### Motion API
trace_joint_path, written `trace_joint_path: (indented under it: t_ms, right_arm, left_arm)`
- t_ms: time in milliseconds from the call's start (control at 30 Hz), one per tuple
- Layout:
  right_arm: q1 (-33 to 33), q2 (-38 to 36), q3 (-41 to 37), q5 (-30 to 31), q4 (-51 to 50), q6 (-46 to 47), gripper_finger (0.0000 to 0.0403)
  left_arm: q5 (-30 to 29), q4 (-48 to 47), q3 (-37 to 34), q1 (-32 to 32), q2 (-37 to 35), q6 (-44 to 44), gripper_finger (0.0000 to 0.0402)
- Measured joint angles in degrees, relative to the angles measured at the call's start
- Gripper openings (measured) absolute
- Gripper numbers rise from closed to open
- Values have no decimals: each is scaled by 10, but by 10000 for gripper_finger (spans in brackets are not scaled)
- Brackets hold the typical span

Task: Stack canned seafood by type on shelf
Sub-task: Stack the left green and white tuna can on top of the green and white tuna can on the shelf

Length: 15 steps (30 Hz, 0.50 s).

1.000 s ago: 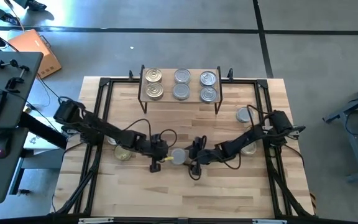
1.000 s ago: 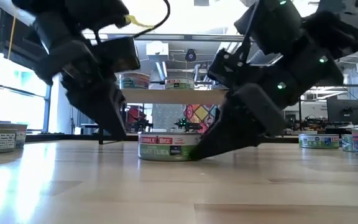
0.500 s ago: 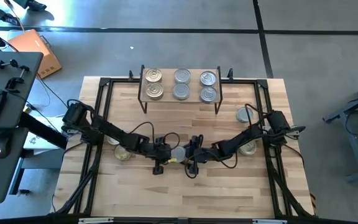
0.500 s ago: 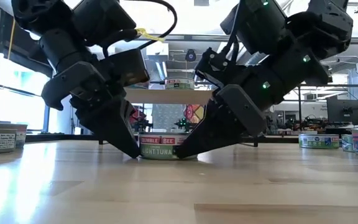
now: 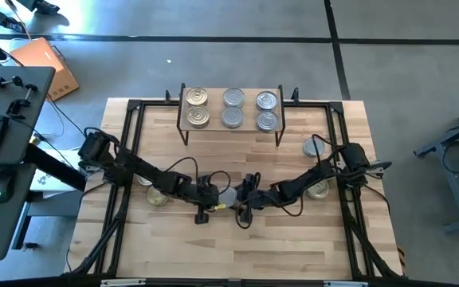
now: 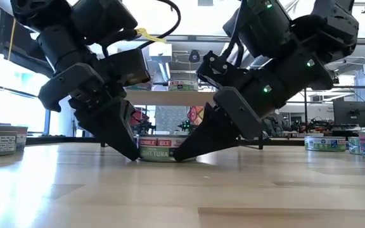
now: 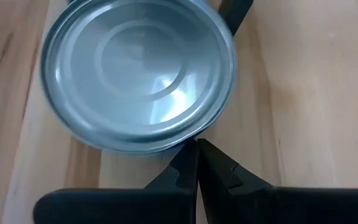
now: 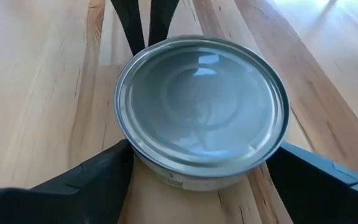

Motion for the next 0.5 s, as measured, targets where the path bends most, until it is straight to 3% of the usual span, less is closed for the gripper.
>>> trace_joint_path:
  t_ms: [267, 500]
  right_arm:
    - [17, -3, 2, -8, -39, 37, 332]
    - [20, -36, -2, -15, -85, 44, 333]
  left_arm:
    - [-25, -147, 1, -13, -47, -54, 0]
    - [-35, -87, 0, -13, -39, -34, 0]
